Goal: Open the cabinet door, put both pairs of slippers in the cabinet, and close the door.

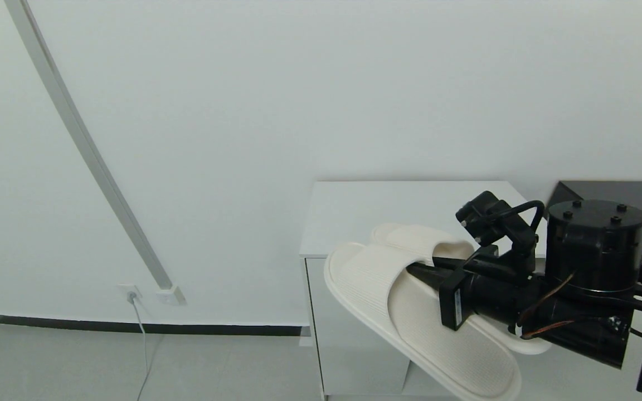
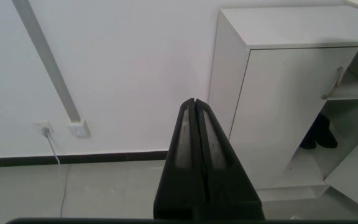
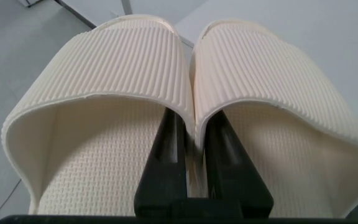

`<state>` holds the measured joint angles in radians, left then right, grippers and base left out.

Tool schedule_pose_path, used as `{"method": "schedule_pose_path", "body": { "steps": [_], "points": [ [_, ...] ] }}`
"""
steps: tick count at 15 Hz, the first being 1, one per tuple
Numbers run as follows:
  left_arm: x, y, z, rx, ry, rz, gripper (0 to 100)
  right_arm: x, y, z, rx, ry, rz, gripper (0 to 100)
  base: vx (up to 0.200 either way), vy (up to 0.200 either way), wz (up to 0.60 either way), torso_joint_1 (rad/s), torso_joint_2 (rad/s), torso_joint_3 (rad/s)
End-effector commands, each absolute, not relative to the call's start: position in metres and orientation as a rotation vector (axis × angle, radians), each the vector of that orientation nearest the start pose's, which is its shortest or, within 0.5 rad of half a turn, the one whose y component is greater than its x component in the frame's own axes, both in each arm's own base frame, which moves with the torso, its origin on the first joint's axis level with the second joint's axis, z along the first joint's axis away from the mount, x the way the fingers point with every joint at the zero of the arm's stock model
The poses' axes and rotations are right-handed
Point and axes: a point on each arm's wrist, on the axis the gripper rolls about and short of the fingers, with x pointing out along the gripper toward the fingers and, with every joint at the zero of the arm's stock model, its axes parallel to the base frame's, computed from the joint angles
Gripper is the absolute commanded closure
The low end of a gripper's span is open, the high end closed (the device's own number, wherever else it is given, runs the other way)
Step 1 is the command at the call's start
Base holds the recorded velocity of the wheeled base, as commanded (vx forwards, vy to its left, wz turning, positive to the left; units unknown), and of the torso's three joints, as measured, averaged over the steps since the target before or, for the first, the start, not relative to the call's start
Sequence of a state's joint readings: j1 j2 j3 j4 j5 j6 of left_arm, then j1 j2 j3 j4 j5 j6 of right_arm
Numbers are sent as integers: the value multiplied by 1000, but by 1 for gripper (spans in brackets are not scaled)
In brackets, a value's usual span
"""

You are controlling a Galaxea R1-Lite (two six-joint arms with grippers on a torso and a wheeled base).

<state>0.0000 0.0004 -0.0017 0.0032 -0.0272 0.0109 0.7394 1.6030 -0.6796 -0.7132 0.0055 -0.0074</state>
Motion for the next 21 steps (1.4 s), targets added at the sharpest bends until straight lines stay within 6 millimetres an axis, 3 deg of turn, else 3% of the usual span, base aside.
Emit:
{"method": "schedule_pose_path", "body": {
  "steps": [1, 21],
  "points": [
    [-23, -1, 76, 11, 3, -28, 100, 204, 186, 184, -86, 201, 743, 100, 0, 0, 0, 0, 0, 0],
    [-23, -1, 76, 12, 3, -28, 100, 204, 186, 179, -93, 215, 742, 100, 0, -180, 0, 4, 3, 2]
  ]
}}
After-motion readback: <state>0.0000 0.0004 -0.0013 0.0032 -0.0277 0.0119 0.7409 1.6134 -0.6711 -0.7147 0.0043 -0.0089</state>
